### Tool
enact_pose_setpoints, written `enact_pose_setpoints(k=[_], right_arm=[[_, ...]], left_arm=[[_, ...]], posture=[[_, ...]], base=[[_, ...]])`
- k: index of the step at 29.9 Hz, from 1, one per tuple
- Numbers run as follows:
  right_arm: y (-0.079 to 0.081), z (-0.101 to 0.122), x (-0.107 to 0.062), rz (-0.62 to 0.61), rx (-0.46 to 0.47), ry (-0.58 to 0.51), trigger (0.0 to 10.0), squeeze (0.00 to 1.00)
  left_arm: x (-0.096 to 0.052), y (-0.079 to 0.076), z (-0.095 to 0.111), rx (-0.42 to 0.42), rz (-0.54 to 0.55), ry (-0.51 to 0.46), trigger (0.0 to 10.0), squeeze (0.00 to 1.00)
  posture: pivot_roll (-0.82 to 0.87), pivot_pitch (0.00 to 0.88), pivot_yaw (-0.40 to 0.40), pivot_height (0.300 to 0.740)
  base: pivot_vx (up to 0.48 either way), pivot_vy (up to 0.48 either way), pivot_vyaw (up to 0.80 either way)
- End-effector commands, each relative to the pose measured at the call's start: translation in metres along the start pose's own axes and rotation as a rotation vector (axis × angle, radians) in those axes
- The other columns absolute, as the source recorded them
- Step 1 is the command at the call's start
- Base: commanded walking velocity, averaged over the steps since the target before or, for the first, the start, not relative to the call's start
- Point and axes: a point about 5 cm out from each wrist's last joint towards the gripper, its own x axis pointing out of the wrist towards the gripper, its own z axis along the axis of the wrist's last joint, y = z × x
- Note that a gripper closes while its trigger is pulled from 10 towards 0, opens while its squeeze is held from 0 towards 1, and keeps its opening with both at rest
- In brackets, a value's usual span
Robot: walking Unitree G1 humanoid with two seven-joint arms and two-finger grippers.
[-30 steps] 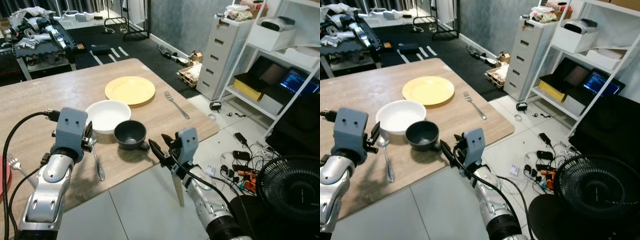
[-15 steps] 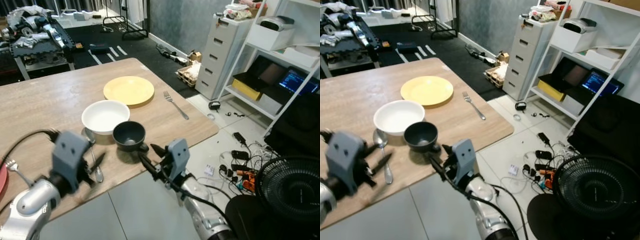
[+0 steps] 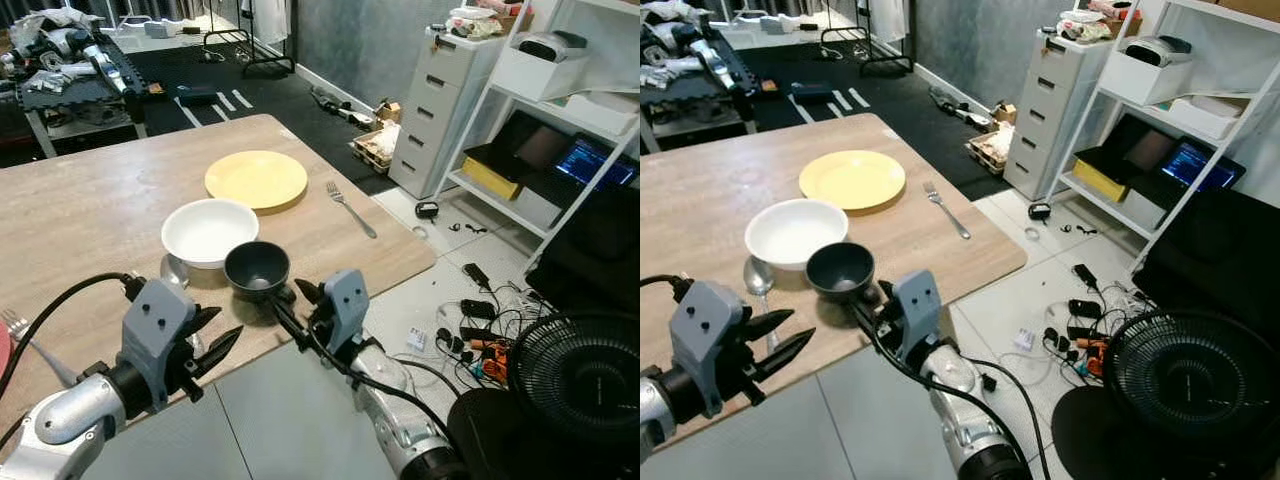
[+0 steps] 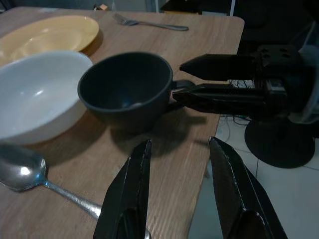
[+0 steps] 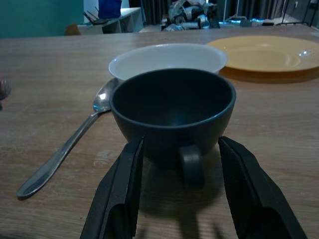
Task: Setting the table
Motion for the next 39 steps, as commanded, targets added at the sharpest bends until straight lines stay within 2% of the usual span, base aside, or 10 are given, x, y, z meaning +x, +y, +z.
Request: enact_pose_setpoints(k=[1,4,13,14,15,16,17,24,26,39], right_arm=[[0.005,-0.008,0.0,0.008,0.021,0.028,10.0,0.0],[0.015,-0.016,0.002,0.06,0.063,0.054,10.0,0.0],[0.022,-0.016,0.009,0.093,0.071,0.063,10.0,0.0],[0.02,-0.015,0.01,0.082,0.065,0.059,7.6,0.0],[0.02,-0.015,0.01,0.082,0.065,0.059,7.6,0.0],[0.018,-0.015,0.01,0.067,0.06,0.057,5.6,0.0],[0.016,-0.015,0.01,0.053,0.057,0.055,4.5,0.0],[0.009,-0.012,0.011,-0.005,0.044,0.038,3.3,0.0],[0.008,-0.011,0.012,-0.005,0.043,0.034,0.2,0.0],[0.004,-0.002,0.007,0.004,0.045,-0.03,0.0,0.0]], left_arm=[[-0.005,0.0,-0.001,-0.017,0.005,0.007,10.0,0.0],[-0.008,0.001,-0.001,-0.036,0.014,0.008,10.0,0.0],[-0.013,-0.005,-0.002,-0.05,0.023,0.016,10.0,0.0],[-0.013,-0.006,-0.003,-0.051,0.024,0.016,10.0,0.0],[-0.013,-0.006,-0.003,-0.051,0.024,0.016,10.0,0.0],[-0.013,-0.006,-0.002,-0.054,0.027,0.016,10.0,0.0],[-0.012,-0.006,-0.002,-0.055,0.028,0.016,10.0,0.0],[-0.008,-0.007,-0.003,-0.062,0.03,0.013,10.0,0.0],[-0.007,-0.008,-0.003,-0.062,0.03,0.013,10.0,0.0],[-0.001,-0.008,-0.009,-0.065,0.055,0.03,10.0,0.0]], posture=[[0.24,0.129,0.026,0.74],[0.25,0.128,0.021,0.74],[0.26,0.125,0.005,0.74],[0.26,0.121,0.005,0.74],[0.26,0.121,0.005,0.74],[0.26,0.121,0.005,0.74],[0.26,0.121,0.005,0.74],[0.25,0.112,0.008,0.74],[0.25,0.11,0.008,0.74],[0.23,0.106,0.012,0.74]], base=[[0.0,0.0,0.0],[0.0,0.0,0.0],[0.0,0.0,0.0],[0.0,0.0,0.0],[0.0,0.0,0.0],[0.0,0.0,0.0],[0.0,0.0,0.0],[0.0,0.0,0.0],[0.0,0.0,0.0],[0.0,0.0,0.0]])
